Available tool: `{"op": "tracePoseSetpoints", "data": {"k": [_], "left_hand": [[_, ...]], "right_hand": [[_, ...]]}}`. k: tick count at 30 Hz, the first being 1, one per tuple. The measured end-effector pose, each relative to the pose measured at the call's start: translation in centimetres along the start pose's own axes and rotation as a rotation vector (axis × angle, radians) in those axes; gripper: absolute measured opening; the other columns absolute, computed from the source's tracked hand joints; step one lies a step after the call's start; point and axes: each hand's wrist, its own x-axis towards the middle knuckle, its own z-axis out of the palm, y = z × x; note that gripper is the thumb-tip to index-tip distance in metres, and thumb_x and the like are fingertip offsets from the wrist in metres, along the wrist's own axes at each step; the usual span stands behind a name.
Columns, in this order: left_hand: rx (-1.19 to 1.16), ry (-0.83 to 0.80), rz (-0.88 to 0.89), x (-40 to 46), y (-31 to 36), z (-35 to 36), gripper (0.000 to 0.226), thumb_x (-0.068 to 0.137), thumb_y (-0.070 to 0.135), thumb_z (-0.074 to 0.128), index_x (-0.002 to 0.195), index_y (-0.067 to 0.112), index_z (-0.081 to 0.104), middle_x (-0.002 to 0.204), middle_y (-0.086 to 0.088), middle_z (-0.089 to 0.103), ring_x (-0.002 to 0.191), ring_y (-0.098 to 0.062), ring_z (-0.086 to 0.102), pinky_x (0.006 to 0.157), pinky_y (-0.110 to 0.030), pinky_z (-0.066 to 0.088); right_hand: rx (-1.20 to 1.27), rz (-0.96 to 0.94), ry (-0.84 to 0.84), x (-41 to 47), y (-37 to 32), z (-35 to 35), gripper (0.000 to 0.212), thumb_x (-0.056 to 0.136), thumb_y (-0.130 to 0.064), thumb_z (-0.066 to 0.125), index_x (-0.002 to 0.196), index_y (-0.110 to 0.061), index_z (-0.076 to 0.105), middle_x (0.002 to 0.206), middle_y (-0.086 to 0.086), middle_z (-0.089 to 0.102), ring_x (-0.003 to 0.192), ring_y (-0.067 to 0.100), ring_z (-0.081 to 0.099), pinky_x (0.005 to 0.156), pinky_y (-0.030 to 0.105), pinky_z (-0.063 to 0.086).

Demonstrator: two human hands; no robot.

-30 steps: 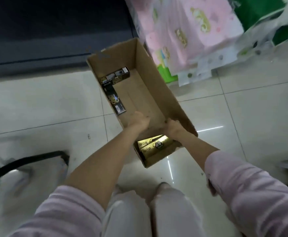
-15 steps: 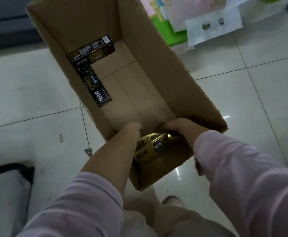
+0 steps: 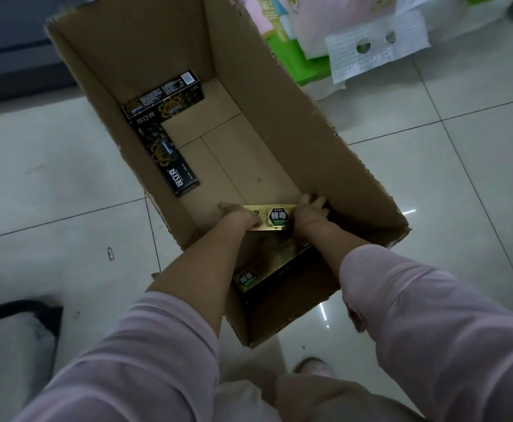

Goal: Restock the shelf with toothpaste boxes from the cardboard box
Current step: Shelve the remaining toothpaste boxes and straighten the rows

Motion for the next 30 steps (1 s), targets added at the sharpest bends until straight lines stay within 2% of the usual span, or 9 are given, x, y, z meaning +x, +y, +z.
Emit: {"op": "tracePoseSetpoints", "data": {"k": [2, 4, 7, 10, 16, 20, 23, 26, 30], "left_hand": [[0.225, 0.125, 0.163, 0.5, -0.5, 0.3, 0.091, 0.079, 0.012, 0.072, 0.149, 0.023, 0.014, 0.143, -0.01, 0.033, 0.133, -0.03, 0.035, 0.109, -0.04, 0.034], [0.56, 0.147, 0.32, 0.6, -1.2, 0.3, 0.083, 0.08, 0.014, 0.071, 0.146, 0.03, 0.024, 0.143, -0.006, 0.034, 0.132, -0.03, 0.035, 0.105, -0.046, 0.033], [0.825, 0.063, 0.32, 1.1, -1.2, 0.5, 0.062, 0.086, 0.017, 0.065, 0.14, 0.016, 0.037, 0.139, -0.009, 0.04, 0.129, -0.028, 0.042, 0.103, -0.045, 0.034], [0.887, 0.114, 0.354, 1.1, -1.4, 0.9, 0.064, 0.084, 0.024, 0.068, 0.139, 0.009, 0.039, 0.134, -0.013, 0.042, 0.125, -0.029, 0.046, 0.098, -0.041, 0.041], [0.704, 0.171, 0.342, -0.5, -0.2, -0.8, 0.08, 0.069, 0.038, 0.078, 0.132, 0.008, 0.037, 0.127, -0.016, 0.047, 0.117, -0.031, 0.05, 0.089, -0.038, 0.046], [0.434, 0.15, 0.378, -4.3, 0.3, -3.3, 0.073, 0.072, 0.03, 0.077, 0.126, 0.01, 0.033, 0.116, -0.012, 0.051, 0.106, -0.029, 0.054, 0.079, -0.036, 0.048], [0.331, 0.183, 0.457, -8.7, 0.8, -6.0, 0.067, 0.074, 0.023, 0.077, 0.122, 0.016, 0.031, 0.113, -0.012, 0.048, 0.101, -0.028, 0.055, 0.082, -0.039, 0.052], [0.28, 0.263, 0.484, -13.8, 0.7, -9.4, 0.062, 0.076, 0.02, 0.077, 0.118, 0.015, 0.032, 0.11, -0.012, 0.043, 0.094, -0.026, 0.052, 0.075, -0.034, 0.049], [0.054, 0.327, 0.53, -20.6, 0.8, -15.4, 0.06, 0.075, 0.02, 0.078, 0.112, 0.011, 0.032, 0.107, -0.009, 0.044, 0.093, -0.021, 0.048, 0.073, -0.032, 0.041]], "right_hand": [[-0.165, -0.1, 0.084, 0.0, 0.0, -0.1, 0.059, 0.091, -0.01, 0.054, 0.141, -0.005, 0.023, 0.147, 0.023, 0.011, 0.132, 0.038, 0.026, 0.104, 0.041, 0.037], [-0.288, -0.238, 0.005, 0.1, 0.2, -0.2, 0.059, 0.091, -0.015, 0.056, 0.143, -0.01, 0.027, 0.146, 0.02, 0.016, 0.133, 0.038, 0.025, 0.105, 0.043, 0.037], [-0.436, -0.354, -0.2, -0.1, 0.4, 0.4, 0.068, 0.09, -0.017, 0.057, 0.148, -0.018, 0.023, 0.149, 0.015, 0.015, 0.14, 0.035, 0.016, 0.109, 0.047, 0.03], [-0.545, -0.365, -0.182, -0.2, 0.4, 0.9, 0.062, 0.095, -0.014, 0.044, 0.15, -0.015, 0.017, 0.151, 0.014, 0.014, 0.14, 0.032, 0.017, 0.108, 0.046, 0.03], [-0.605, -0.344, -0.177, -0.9, -0.2, -1.0, 0.059, 0.092, -0.015, 0.054, 0.146, -0.009, 0.029, 0.151, 0.019, 0.015, 0.14, 0.036, 0.017, 0.108, 0.048, 0.033], [-0.211, -0.363, -0.201, -3.7, 0.4, -3.3, 0.038, 0.085, -0.025, 0.065, 0.121, -0.015, 0.054, 0.12, 0.01, 0.057, 0.105, 0.026, 0.057, 0.081, 0.035, 0.05], [0.007, -0.336, -0.023, -7.1, 0.2, -5.7, 0.035, 0.084, -0.031, 0.066, 0.112, -0.014, 0.053, 0.102, 0.006, 0.06, 0.092, 0.022, 0.06, 0.078, 0.035, 0.052], [0.188, -0.273, 0.097, -11.6, 0.1, -8.5, 0.039, 0.082, -0.037, 0.067, 0.107, -0.011, 0.052, 0.095, 0.007, 0.06, 0.087, 0.024, 0.062, 0.074, 0.036, 0.053], [0.436, -0.237, 0.157, -18.2, -0.5, -13.2, 0.037, 0.086, -0.039, 0.062, 0.1, -0.006, 0.052, 0.091, 0.007, 0.057, 0.083, 0.022, 0.056, 0.067, 0.027, 0.039]]}}
